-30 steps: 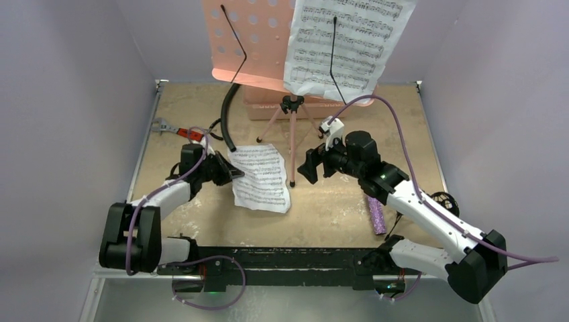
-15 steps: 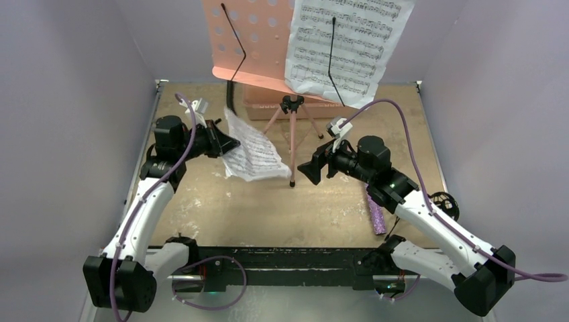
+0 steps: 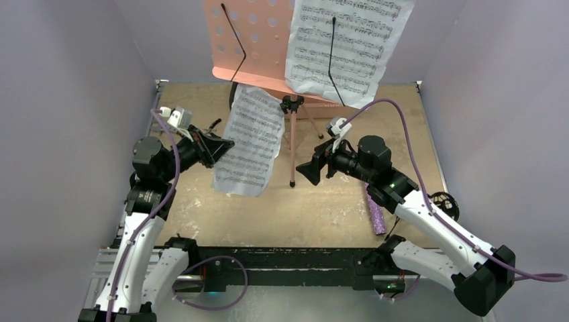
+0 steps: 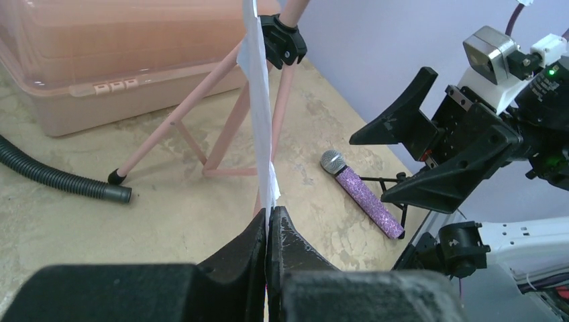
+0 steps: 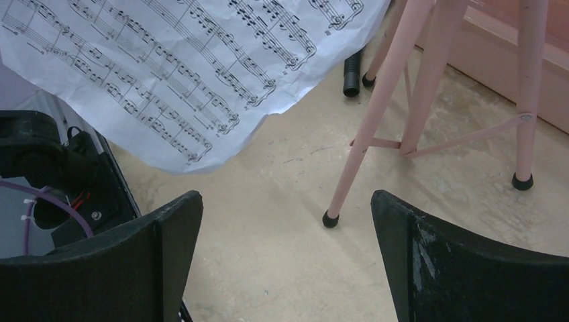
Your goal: Set up the instrument practice props
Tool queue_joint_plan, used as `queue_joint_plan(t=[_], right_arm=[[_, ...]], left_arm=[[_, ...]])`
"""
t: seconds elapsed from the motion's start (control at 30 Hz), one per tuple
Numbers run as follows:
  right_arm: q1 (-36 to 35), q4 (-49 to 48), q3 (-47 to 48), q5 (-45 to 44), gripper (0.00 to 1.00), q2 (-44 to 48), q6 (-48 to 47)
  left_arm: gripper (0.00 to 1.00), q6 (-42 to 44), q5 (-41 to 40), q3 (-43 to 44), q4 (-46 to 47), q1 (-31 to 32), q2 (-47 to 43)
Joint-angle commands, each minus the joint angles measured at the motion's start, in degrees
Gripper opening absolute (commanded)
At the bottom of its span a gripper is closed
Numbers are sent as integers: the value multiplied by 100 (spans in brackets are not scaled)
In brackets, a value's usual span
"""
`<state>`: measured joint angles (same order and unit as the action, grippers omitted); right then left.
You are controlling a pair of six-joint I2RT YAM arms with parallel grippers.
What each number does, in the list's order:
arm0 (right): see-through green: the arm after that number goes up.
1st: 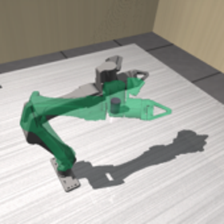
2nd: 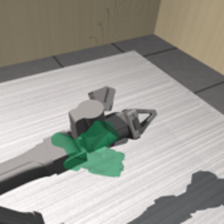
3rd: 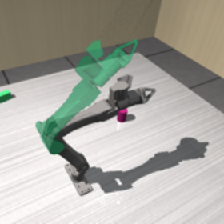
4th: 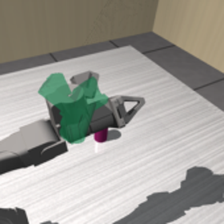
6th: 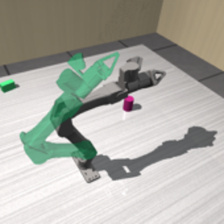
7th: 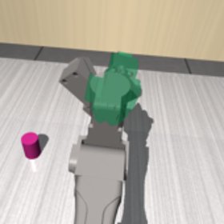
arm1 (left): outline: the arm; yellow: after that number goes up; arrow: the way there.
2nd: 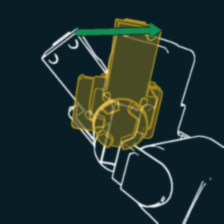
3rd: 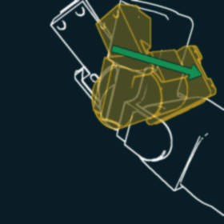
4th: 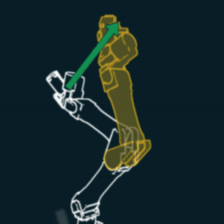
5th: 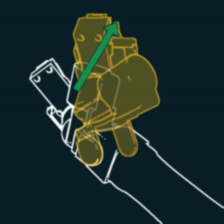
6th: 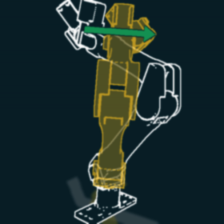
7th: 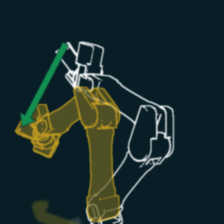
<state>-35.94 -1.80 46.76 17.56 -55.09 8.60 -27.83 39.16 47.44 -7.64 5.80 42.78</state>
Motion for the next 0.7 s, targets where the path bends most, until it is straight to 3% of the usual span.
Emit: queue_joint_plan(t=[0.0,0.3,0.67], right_arm=[[16,-395,180,361,98,16,-15],[13,-962,-14,668,98,152,137],[17,-1547,-45,1108,98,-18,510]], left_arm=[[0,18,295,-215,441,25,-180],[0,-554,947,-480,1500,17,-611],[0,-608,1217,-122,1548,23,-845]])
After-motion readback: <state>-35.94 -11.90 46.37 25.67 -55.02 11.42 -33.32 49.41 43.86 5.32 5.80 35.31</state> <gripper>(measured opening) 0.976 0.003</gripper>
